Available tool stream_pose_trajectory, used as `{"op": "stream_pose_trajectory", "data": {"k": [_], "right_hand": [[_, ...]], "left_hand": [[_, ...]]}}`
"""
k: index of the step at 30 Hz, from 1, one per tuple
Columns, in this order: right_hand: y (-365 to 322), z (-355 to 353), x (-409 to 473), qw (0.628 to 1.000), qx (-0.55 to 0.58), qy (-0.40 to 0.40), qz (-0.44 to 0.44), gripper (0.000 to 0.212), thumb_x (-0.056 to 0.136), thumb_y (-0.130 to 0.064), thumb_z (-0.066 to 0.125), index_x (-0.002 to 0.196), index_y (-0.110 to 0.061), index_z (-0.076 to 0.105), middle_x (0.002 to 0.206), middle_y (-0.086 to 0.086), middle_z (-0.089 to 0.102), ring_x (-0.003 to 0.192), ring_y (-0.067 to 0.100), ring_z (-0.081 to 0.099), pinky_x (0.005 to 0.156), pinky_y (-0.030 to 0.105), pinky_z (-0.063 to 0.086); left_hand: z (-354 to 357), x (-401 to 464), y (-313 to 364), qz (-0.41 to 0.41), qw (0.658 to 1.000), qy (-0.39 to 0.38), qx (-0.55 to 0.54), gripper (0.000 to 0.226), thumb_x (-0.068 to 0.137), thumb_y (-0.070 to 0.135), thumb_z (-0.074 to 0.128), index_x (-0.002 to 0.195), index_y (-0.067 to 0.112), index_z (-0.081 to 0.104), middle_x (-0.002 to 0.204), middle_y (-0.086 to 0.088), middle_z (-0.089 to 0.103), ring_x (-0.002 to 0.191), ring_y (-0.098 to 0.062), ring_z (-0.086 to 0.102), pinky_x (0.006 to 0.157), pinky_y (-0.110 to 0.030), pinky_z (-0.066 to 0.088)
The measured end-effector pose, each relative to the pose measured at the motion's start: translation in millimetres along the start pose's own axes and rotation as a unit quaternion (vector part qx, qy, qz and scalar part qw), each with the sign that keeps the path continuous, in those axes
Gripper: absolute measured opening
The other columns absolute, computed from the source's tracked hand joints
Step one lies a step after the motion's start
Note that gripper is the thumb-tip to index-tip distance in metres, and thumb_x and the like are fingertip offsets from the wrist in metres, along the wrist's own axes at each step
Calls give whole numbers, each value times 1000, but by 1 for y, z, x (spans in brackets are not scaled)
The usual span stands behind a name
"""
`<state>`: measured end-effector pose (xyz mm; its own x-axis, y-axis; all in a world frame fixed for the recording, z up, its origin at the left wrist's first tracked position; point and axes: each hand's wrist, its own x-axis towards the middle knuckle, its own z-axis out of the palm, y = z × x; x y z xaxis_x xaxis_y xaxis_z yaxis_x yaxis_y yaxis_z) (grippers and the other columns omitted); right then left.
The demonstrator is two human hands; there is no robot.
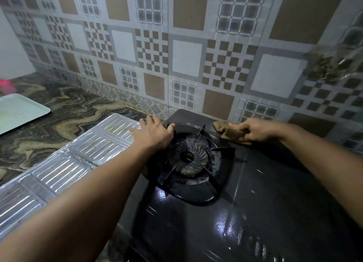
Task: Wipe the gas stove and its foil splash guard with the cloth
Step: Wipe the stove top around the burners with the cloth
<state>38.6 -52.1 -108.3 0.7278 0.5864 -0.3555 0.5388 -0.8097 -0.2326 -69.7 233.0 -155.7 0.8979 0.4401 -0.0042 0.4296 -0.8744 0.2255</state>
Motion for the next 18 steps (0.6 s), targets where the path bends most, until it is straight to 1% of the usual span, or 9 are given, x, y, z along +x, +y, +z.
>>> {"op": "stream_pose_trajectory", "data": {"k": [2, 4, 5, 7, 8, 10, 13, 16, 18], "right_hand": [[5, 2, -14, 999, -31, -4, 38, 29, 88, -16, 60, 112, -32, 66, 133, -7, 53, 110, 17, 52, 97, 36, 42], [-6, 8, -20, 999, -31, 15, 31, 27, 89, -18, 59, 110, -34, 64, 141, -8, 48, 111, 17, 52, 100, 39, 41], [-16, 11, -20, 999, -18, 24, 15, 32, 91, -18, 57, 118, -35, 60, 146, -6, 43, 118, 19, 49, 105, 40, 37], [-33, 18, -19, 999, -7, 34, 1, 54, 95, -17, 50, 145, -32, 35, 158, -1, 22, 142, 25, 27, 116, 42, 18], [-39, 21, -19, 999, -17, 38, 8, 59, 98, -18, 46, 150, -30, 21, 160, -1, 12, 147, 25, 13, 118, 41, 9], [-36, 28, -24, 998, -53, 40, 21, 61, 102, -23, 39, 152, -27, 6, 161, 0, -1, 148, 22, -1, 118, 39, 0], [-12, 40, -43, 994, -95, 36, 42, 62, 102, -31, 37, 153, -25, 1, 161, -1, -4, 148, 20, -3, 120, 44, -2], [4, 51, -66, 993, -96, 43, 45, 64, 100, -33, 39, 152, -27, 3, 161, -4, -4, 148, 19, -3, 119, 50, 1], [-2, 57, -79, 996, -77, 44, 23, 64, 99, -33, 41, 152, -27, 6, 161, -4, -4, 148, 19, -6, 120, 47, 0]], "left_hand": [[-4, -2, 4, 18, 999, 9, 25, 78, 92, 60, 22, 150, 8, 21, 159, -14, 21, 146, -35, 17, 110, -67, 18], [-11, -4, 14, 50, 997, 24, 50, 70, 95, 48, 28, 150, 5, 19, 159, -16, 19, 146, -37, 14, 110, -69, 15], [-14, -6, 21, 68, 995, 27, 65, 68, 95, 40, 32, 150, 4, 17, 160, -16, 16, 147, -37, 11, 111, -69, 12], [-19, -11, 40, 112, 990, 28, 85, 67, 92, 30, 40, 149, 3, 18, 161, -15, 13, 149, -35, 8, 113, -67, 11], [-20, -14, 51, 134, 987, 28, 88, 67, 90, 28, 43, 148, 2, 21, 160, -15, 14, 149, -34, 9, 113, -66, 12], [-17, -23, 73, 179, 981, 23, 76, 61, 89, 28, 44, 143, 2, 30, 159, -16, 18, 148, -33, 12, 112, -65, 14], [-5, -31, 99, 221, 974, -11, 45, 57, 94, 33, 39, 140, 1, 35, 158, -15, 20, 148, -32, 10, 112, -66, 13], [6, -38, 115, 230, 971, -57, 46, 65, 99, 45, 28, 148, 2, 25, 161, -14, 12, 150, -32, 2, 114, -65, 6], [12, -41, 119, 232, 969, -70, 51, 67, 100, 47, 22, 151, 3, 19, 163, -14, 7, 150, -33, -3, 115, -65, 2]]}}
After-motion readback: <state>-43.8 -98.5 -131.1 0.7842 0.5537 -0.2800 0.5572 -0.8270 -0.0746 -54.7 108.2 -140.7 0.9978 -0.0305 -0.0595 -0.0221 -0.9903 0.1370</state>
